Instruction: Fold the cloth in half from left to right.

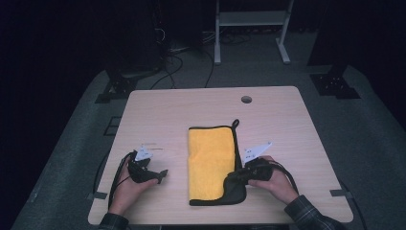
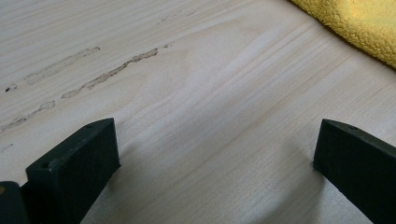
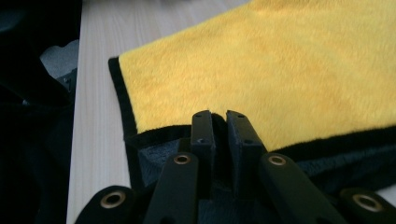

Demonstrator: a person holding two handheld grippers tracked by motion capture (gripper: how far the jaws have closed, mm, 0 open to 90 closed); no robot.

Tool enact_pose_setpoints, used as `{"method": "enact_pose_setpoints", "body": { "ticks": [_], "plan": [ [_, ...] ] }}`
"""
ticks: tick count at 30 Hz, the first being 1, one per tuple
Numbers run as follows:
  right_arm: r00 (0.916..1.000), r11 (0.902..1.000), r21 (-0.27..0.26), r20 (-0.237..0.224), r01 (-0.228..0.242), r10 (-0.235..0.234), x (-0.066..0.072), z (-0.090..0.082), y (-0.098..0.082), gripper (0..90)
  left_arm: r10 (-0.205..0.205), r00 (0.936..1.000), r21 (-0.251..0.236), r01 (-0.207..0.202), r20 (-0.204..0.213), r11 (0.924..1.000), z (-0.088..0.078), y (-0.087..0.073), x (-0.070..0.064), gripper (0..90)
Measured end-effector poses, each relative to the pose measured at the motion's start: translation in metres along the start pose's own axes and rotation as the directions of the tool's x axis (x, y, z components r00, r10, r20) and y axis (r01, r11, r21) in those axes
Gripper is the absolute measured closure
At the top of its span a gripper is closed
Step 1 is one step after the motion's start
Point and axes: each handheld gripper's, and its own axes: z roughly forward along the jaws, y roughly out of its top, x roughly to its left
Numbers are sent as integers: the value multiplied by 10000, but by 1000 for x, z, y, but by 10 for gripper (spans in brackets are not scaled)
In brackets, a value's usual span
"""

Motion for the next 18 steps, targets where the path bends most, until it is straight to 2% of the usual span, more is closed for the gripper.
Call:
{"method": "enact_pose_setpoints", "body": {
  "ticks": [4,18],
  "plan": [
    [10000,9995,326,73,52,-54,3,-4,-10,786,5,10000,9,-5,1,10000,0,0,0,0],
    [9999,9982,598,138,0,-9,15,-31,-39,770,-25,10000,-17,25,-4,10000,0,0,0,0]
  ]
}}
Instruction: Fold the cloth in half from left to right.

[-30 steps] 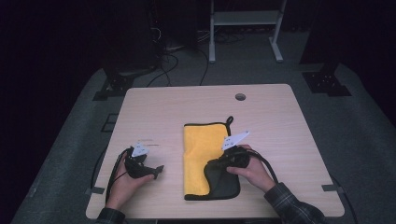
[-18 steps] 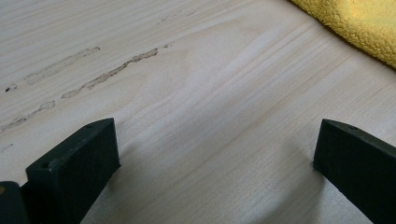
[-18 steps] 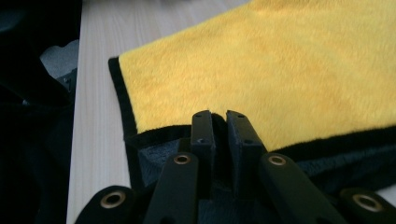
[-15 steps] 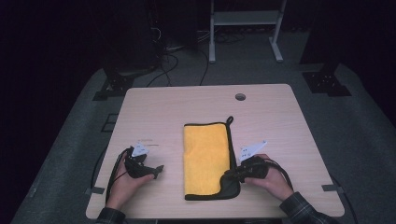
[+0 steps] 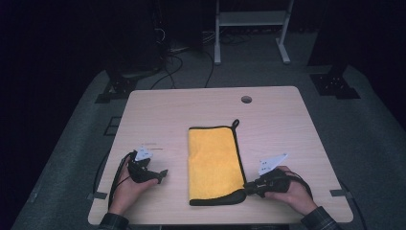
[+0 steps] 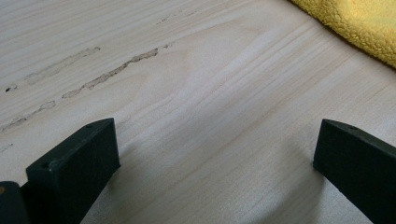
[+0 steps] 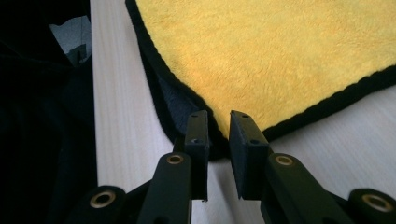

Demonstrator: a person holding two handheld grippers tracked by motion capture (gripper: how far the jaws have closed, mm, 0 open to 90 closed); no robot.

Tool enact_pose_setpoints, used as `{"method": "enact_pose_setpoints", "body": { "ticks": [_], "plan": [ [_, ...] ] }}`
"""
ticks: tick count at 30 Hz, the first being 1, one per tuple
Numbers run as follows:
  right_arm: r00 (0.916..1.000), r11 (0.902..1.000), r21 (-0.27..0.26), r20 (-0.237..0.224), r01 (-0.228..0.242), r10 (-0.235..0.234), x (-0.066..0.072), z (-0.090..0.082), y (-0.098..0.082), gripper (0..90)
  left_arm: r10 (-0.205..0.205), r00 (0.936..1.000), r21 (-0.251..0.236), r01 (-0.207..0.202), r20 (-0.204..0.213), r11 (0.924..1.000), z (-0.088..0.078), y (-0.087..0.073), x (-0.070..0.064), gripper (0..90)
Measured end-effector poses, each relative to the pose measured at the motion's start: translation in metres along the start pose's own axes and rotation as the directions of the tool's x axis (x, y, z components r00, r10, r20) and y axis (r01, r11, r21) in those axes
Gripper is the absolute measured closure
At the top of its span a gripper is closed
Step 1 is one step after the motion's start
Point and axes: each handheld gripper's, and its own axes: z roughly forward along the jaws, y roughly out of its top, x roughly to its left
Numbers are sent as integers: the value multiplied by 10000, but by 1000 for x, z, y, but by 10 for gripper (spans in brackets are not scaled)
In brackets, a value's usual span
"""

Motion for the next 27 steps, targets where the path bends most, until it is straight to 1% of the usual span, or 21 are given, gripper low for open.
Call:
{"method": "enact_pose_setpoints", "body": {
  "ticks": [4,6,9,10,12,14,16,17,19,20,21,22,23,25,27],
  "plan": [
    [9996,10000,-85,-277,37,-40,5,-5,-3,782,12,10000,3,-12,-14,10000,0,0,0,0],
    [9995,9999,-155,-306,49,-53,8,-6,-4,785,8,10000,5,-8,-19,10000,0,0,0,0],
    [10000,9985,-550,-17,18,-19,7,-5,-1,794,3,10000,13,-3,-30,10000,0,0,0,0],
    [10000,9982,-591,68,-33,37,6,-3,2,798,-4,10000,6,4,-40,10000,0,0,0,0],
    [9995,9988,-495,328,50,-34,3,3,6,810,-6,10000,4,6,-42,10000,0,0,0,0],
    [9991,9993,-344,406,132,-118,0,9,8,801,-1,10000,2,1,-43,10000,0,0,0,0],
    [9980,9991,-403,633,89,-64,-4,12,11,762,-16,10000,-6,16,-55,10000,0,0,0,0],
    [9970,9990,-444,768,73,-39,-5,13,12,729,-27,10000,-78,26,-43,10000,0,0,0,3],
    [9945,9983,-583,1043,31,30,-10,13,15,667,30,10000,-164,-30,-4,9999,-1,1,0,63],
    [9917,9976,-685,1281,-47,135,-13,13,17,619,66,10000,-176,-65,44,9998,-1,2,0,85],
    [9902,9972,-742,1385,-71,174,-15,13,18,601,91,9999,-215,-90,66,9997,-1,3,0,107],
    [9883,9966,-817,1502,-131,253,-19,13,20,569,45,9999,-169,-43,120,9998,-1,4,0,129],
    [9855,9958,-890,1659,-197,344,-22,14,22,536,83,9999,-197,-80,133,9998,0,6,0,139],
    [9822,9949,-985,1831,-233,411,-28,14,26,506,74,9999,-233,-70,151,9997,0,10,-2,149],
    [9775,9929,-1147,2036,-315,546,-33,15,31,483,97,9996,-336,-89,247,9994,1,14,-3,179]
  ]
}}
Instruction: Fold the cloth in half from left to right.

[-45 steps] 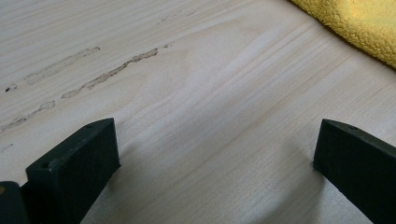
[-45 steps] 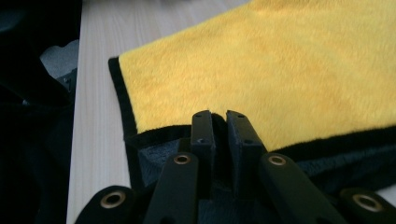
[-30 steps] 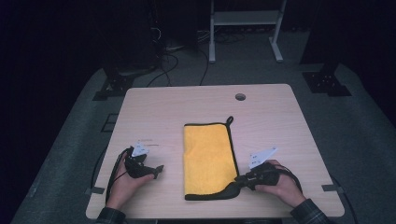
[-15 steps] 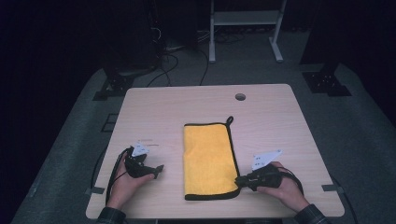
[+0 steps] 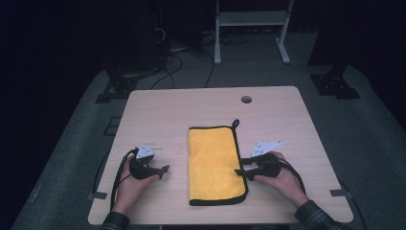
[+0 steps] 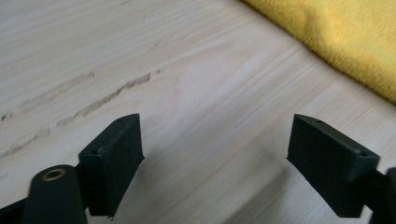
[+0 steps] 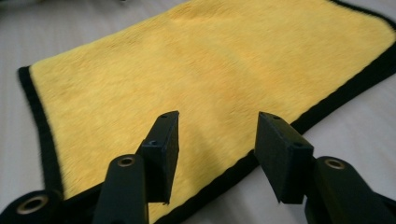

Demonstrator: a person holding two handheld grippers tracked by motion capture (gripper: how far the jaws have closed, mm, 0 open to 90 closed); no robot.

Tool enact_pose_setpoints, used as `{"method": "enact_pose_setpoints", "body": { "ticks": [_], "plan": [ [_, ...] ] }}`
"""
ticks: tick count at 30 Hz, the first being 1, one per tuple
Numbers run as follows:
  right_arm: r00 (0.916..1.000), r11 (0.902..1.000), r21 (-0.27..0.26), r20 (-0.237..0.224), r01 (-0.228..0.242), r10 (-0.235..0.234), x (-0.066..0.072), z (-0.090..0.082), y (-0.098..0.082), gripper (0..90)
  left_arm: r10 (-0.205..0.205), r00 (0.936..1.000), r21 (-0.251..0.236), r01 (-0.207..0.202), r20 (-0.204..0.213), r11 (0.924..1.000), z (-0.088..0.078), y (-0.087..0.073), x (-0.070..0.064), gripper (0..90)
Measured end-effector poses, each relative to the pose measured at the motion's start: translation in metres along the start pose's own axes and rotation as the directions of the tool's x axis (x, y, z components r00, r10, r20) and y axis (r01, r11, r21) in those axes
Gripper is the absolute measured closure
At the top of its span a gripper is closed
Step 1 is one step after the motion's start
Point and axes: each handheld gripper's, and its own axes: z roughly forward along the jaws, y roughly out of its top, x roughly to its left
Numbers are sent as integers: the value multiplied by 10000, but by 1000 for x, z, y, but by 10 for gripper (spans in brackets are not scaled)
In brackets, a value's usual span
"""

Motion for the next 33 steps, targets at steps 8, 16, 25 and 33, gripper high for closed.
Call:
{"method": "enact_pose_setpoints", "body": {
  "ticks": [8,16,25,33],
  "plan": [
    [9974,9995,-290,696,-152,172,-23,7,15,446,-159,9989,-371,175,445,9992,9,18,2,257],
    [9941,9992,-195,1018,-351,369,-42,15,28,431,-86,9971,-348,113,752,9993,23,38,4,311],
    [9930,9984,-398,1091,-410,452,-57,24,44,420,-85,9959,-627,142,901,9979,38,64,6,387],
    [9904,9966,-602,1234,-554,625,-74,33,57,413,-76,9953,-801,154,967,9967,56,87,12,397]
  ]
}}
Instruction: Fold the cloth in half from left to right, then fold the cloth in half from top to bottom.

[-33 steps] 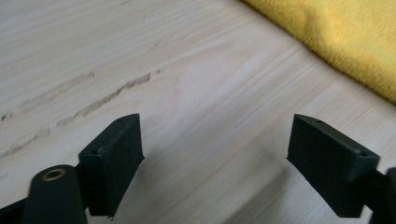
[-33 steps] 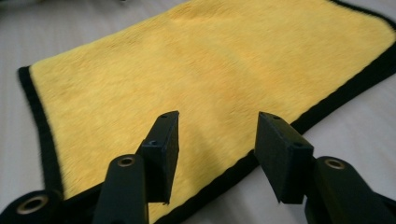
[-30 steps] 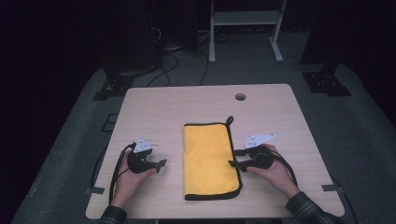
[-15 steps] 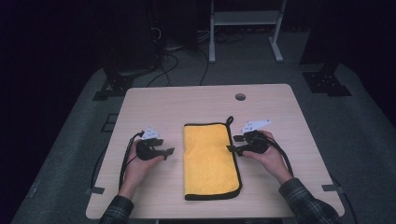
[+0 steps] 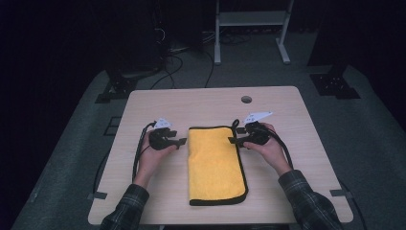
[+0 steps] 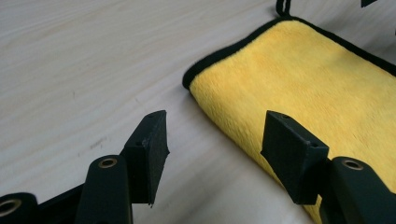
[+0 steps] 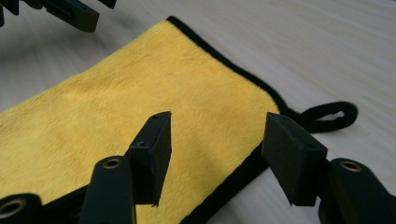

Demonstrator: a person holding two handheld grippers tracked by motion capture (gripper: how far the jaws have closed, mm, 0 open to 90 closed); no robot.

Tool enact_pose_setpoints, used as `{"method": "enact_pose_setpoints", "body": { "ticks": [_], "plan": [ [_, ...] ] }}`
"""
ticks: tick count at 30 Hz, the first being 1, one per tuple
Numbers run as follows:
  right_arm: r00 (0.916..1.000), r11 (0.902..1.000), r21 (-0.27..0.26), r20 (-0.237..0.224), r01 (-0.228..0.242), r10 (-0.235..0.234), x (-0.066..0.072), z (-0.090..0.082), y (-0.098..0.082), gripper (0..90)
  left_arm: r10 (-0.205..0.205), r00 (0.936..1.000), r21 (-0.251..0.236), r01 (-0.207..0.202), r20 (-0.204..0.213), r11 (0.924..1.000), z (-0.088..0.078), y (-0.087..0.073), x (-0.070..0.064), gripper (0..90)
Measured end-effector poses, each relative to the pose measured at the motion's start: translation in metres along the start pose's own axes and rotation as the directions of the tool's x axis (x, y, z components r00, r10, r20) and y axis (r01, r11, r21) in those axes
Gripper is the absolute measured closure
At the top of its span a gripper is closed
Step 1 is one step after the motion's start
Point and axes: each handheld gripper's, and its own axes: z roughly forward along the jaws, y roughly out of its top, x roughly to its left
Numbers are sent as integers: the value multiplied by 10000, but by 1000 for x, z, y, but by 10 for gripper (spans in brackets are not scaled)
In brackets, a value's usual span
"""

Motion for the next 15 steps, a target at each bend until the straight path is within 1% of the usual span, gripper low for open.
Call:
{"method": "enact_pose_setpoints", "body": {
  "ticks": [6,7,10,12,13,14,15],
  "plan": [
    [9998,10000,51,211,-56,55,-13,9,9,413,-39,10000,-133,40,4,9999,14,15,6,390],
    [9997,9999,42,228,-111,110,-15,10,10,413,-28,10000,-119,28,54,9999,15,17,7,390],
    [9992,9997,-73,342,-228,230,-21,13,13,418,31,10000,-44,-31,11,10000,22,22,8,386],
    [9988,9995,71,388,-300,297,-26,16,15,415,-42,10000,-48,42,46,10000,26,24,10,385],
    [9988,9994,58,367,-328,325,-28,18,16,415,-66,9999,-27,66,77,10000,28,25,10,385],
    [9987,9992,93,348,-381,377,-29,19,16,415,-92,9999,8,92,78,10000,30,25,10,385],
    [9984,9989,127,361,-447,442,-31,22,17,419,-36,10000,125,35,83,9999,33,25,11,386]
  ]
}}
